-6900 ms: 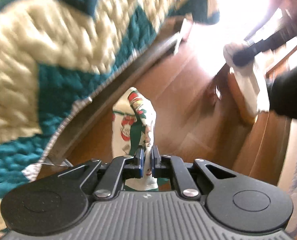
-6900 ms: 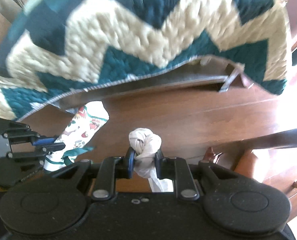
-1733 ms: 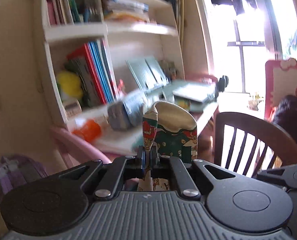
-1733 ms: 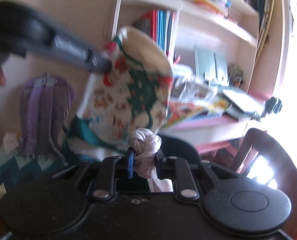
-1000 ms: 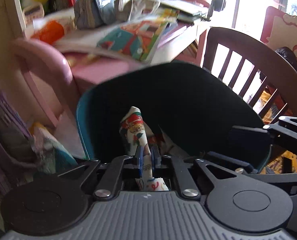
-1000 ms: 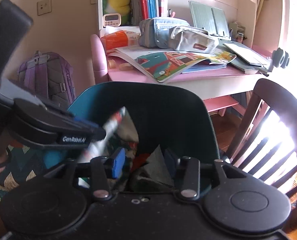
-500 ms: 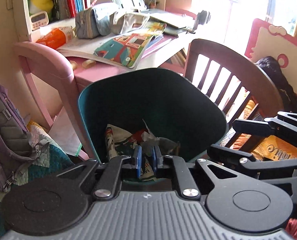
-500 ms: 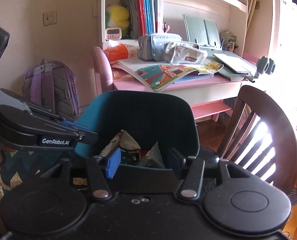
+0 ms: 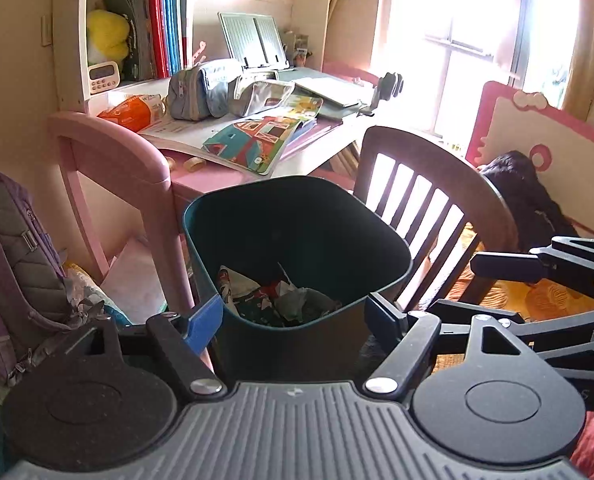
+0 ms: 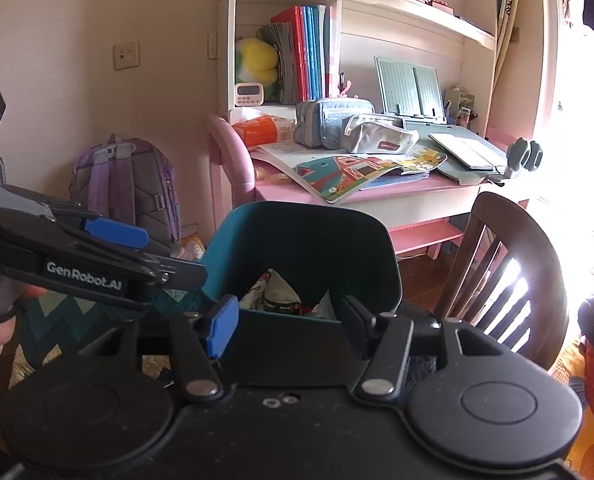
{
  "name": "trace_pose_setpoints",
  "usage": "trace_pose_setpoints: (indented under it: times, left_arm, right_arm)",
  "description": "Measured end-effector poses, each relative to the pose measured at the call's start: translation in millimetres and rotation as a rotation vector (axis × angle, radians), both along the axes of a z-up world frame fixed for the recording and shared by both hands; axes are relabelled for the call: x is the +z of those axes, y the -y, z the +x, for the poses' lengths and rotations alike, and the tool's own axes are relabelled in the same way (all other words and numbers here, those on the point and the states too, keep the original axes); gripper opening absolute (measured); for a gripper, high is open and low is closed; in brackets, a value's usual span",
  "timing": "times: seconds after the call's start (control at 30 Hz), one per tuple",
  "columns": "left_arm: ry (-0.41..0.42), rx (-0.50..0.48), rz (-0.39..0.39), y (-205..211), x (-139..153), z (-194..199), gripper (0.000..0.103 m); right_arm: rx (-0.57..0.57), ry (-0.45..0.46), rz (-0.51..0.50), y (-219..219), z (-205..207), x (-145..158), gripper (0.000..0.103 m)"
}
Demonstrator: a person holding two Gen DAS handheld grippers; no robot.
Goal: Collect trash
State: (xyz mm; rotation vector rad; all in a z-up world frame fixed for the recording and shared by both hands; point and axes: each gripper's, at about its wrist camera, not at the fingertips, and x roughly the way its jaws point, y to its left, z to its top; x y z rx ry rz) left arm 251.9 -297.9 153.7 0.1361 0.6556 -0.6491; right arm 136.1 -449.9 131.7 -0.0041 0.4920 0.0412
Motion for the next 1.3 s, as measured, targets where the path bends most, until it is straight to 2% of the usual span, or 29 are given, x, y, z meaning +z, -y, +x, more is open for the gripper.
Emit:
trace_pose_setpoints:
  times: [0.27, 0.3, 0.33, 0.37, 0.53, 1.3]
  left_arm:
    - [0.048, 0.007, -0.071, -27.5, 14.8, -19.0, 0.084]
    - [0.055, 0.015, -0.074, -29.8, 16.4, -20.8, 0.090]
    - [0.065, 0.024, -0.082, -33.4, 18.2, -22.6, 0.100]
    - [0.074, 0.028, -0.094, -36.5, 19.6, -24.1, 0.103]
    - [0.085, 0.031, -0.123, -46.0, 26.1, -27.9, 0.103]
    - [0.128, 0.026, -0.117, -57.2, 32.3, -38.4, 0.103]
  right_arm:
    - [0.002, 0.036, 0.019, -9.5, -21.0, 12.2, 0.057]
    - [0.004, 0.036, 0.023, -10.4, -22.3, 13.7, 0.057]
    - [0.006, 0.035, 0.026, -11.3, -23.7, 15.0, 0.057]
    - [0.006, 0.035, 0.027, -12.4, -25.1, 16.4, 0.057]
    - [-0.011, 0.034, 0.030, -15.2, -31.4, 22.9, 0.058]
    - [-0.025, 0.042, 0.039, -19.5, -32.6, 29.1, 0.058]
